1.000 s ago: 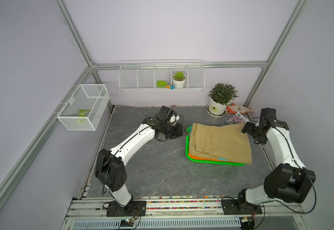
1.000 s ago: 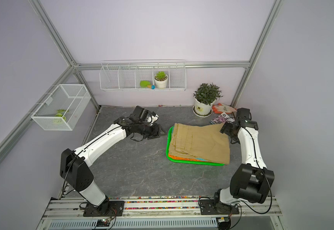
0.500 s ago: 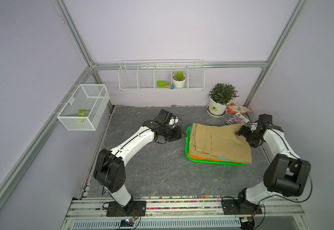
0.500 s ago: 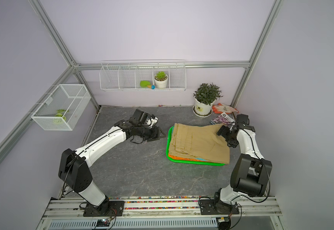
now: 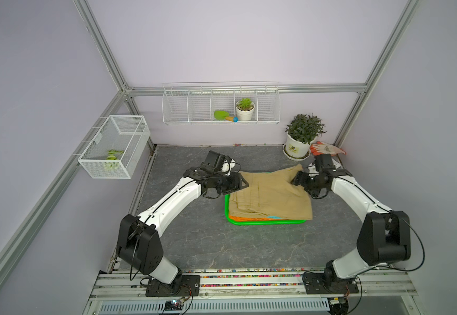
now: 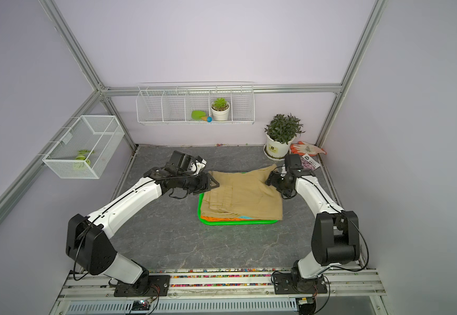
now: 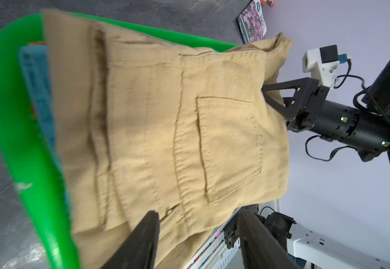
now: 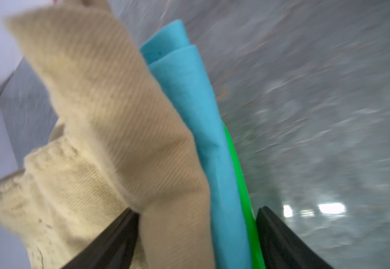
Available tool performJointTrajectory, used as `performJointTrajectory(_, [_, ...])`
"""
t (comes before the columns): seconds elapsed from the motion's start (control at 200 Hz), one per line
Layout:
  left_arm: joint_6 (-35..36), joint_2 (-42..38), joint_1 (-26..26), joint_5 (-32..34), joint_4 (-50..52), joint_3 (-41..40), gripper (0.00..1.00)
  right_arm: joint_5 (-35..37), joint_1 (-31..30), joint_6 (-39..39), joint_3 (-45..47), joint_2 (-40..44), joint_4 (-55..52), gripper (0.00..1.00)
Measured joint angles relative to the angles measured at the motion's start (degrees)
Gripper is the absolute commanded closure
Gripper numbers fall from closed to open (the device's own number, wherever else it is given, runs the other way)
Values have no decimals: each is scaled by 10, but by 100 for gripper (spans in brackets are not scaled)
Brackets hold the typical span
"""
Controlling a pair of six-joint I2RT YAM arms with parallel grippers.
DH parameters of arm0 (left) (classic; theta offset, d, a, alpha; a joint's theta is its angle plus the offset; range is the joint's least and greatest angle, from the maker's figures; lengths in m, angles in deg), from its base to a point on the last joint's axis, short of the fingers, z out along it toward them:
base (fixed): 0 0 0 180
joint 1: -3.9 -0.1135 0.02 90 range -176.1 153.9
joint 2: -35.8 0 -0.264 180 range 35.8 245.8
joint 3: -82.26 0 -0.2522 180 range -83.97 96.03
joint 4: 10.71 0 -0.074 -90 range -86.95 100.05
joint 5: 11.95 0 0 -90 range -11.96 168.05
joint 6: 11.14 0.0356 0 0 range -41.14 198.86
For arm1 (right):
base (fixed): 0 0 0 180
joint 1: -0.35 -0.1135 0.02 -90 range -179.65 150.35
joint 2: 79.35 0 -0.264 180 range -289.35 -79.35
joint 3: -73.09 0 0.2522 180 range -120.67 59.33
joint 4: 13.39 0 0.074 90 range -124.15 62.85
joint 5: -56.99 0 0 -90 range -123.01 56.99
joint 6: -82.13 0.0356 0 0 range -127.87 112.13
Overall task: Put the folded long pants in the basket
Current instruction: Move the basket to the center of the board.
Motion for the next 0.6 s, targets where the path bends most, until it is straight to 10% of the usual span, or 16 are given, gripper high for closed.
performJointTrajectory(0.34, [19, -27, -28, -2, 27, -21, 48, 9, -33, -26, -78, -5, -19, 15])
performJointTrajectory(0.6, [24, 106, -33, -7, 33, 83, 53, -21, -31, -84, -104, -25, -3, 30])
